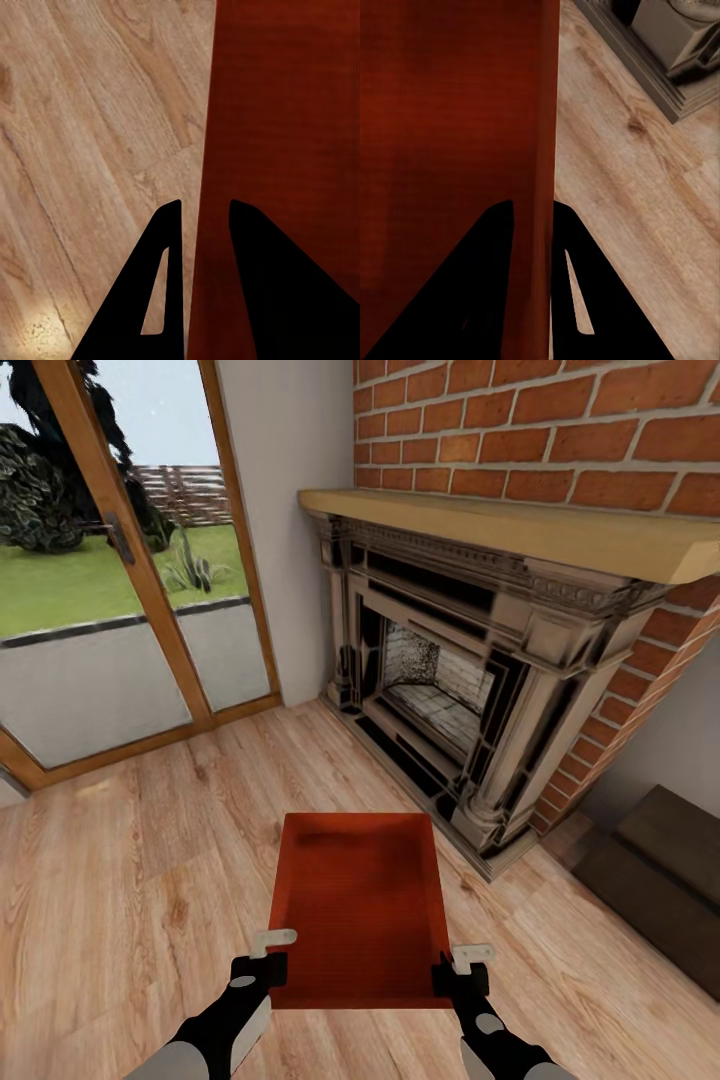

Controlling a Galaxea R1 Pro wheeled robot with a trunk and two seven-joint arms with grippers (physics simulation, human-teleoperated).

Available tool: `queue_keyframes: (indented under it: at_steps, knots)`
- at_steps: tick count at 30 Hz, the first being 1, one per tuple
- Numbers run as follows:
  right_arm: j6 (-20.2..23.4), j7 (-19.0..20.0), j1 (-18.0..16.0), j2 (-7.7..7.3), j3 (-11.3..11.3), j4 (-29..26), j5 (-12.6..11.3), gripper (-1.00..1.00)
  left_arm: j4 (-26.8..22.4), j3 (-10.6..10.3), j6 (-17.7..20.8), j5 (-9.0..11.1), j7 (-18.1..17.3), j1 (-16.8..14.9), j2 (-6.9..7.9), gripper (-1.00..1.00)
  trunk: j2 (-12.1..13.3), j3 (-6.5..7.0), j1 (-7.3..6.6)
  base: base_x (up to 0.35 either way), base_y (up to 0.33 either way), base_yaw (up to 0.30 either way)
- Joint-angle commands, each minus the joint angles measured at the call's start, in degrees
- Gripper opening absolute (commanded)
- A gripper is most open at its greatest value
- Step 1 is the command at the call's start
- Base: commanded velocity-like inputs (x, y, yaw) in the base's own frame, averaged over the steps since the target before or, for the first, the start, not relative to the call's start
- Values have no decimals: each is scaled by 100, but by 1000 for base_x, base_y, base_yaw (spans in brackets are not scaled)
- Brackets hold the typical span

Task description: Move the two storage containers from the living room to the garage. In the garage, place one container on the floor and stack the other container on top of it (either order is fine).

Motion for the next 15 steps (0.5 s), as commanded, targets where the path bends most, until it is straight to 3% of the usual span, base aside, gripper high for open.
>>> queue_keyframes:
  at_steps: [1,15]
  knots:
    - [-29,-69,-8,-20,-159,-20,21,-100,12,10,13,98,70,-1,18,-100,-5,-5,1,0,0,0]
    - [-37,-70,-8,-20,-157,-20,28,-100,10,10,12,98,76,-1,18,-100,-5,98,1,0,0,0]
